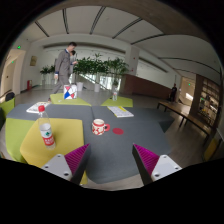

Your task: Pour water

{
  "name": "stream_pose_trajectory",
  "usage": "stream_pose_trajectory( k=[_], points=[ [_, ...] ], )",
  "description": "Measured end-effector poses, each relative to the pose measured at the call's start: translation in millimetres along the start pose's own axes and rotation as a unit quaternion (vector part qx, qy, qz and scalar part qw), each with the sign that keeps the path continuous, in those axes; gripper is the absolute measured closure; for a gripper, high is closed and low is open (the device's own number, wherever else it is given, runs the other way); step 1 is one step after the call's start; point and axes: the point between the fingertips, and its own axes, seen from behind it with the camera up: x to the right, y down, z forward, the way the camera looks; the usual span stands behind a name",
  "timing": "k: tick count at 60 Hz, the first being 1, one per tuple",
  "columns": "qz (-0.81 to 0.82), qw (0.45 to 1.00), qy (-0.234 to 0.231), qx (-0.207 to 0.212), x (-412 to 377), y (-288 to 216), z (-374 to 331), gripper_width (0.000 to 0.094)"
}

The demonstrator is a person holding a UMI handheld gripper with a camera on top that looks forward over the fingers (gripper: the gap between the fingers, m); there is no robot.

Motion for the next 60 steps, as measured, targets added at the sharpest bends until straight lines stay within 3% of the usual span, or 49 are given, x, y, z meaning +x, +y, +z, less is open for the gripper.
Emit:
stream_pose_trajectory(
  k=[18, 32, 48, 60],
  points=[
    [-0.003, 1.000, -0.004, -0.013, -17.8, 31.8, 3.7, 0.0080],
    [0.005, 0.997, -0.077, -0.017, -126.3, 60.5, 8.7, 0.0074],
    [0.024, 0.989, -0.144, 0.020, -276.2, 35.5, 56.0, 0.0081],
    [0.019, 0.989, -0.133, 0.057, -327.8, 11.6, 120.9, 0.0086]
  ],
)
